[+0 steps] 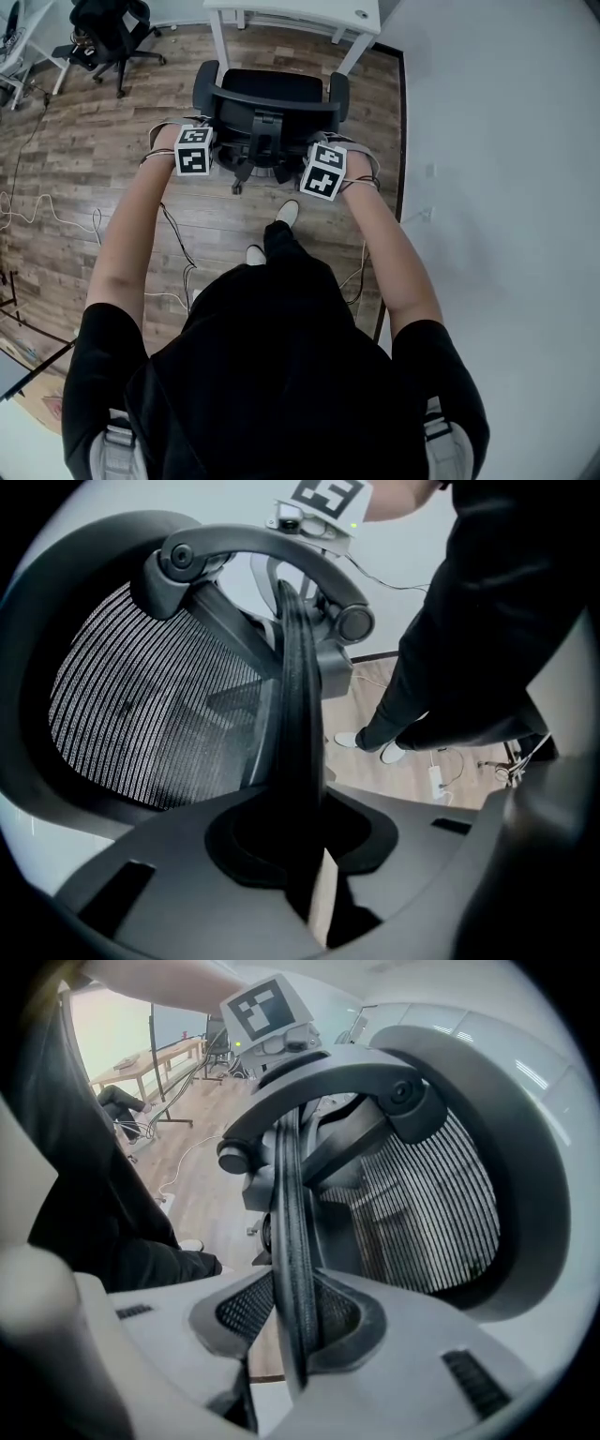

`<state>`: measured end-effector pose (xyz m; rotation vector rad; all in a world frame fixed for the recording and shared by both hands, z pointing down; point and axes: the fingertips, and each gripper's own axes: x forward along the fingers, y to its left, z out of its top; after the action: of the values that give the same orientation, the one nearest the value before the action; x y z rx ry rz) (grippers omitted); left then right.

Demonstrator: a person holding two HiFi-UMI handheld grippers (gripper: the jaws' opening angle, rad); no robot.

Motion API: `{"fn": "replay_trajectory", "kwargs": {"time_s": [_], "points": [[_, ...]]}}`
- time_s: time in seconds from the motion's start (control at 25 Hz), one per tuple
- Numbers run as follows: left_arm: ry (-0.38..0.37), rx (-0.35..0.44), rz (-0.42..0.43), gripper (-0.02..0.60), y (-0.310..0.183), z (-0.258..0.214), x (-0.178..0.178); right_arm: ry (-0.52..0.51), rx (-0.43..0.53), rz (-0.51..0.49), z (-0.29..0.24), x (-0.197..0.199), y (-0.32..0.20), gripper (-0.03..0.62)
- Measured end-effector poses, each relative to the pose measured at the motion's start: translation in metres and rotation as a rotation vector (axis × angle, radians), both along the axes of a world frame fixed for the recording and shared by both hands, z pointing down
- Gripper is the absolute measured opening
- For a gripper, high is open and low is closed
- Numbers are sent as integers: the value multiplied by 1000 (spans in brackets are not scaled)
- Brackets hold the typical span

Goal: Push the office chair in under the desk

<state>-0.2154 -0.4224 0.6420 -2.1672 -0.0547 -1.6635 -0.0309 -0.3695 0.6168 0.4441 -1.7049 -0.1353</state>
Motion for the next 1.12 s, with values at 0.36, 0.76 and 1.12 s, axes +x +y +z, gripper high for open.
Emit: {"fn": "replay_trajectory", "kwargs": {"time_s": [0.36, 0.76, 1.12], "points": [[-13, -3, 2, 72, -46, 6, 6, -16, 0, -18, 1, 1, -44, 107], [-6, -7, -2, 71, -136, -4, 25, -14, -45, -21, -7, 18, -137, 104], [-15, -10, -8, 71, -200, -4, 41, -19, -42, -31, -9, 35, -200, 104]]}}
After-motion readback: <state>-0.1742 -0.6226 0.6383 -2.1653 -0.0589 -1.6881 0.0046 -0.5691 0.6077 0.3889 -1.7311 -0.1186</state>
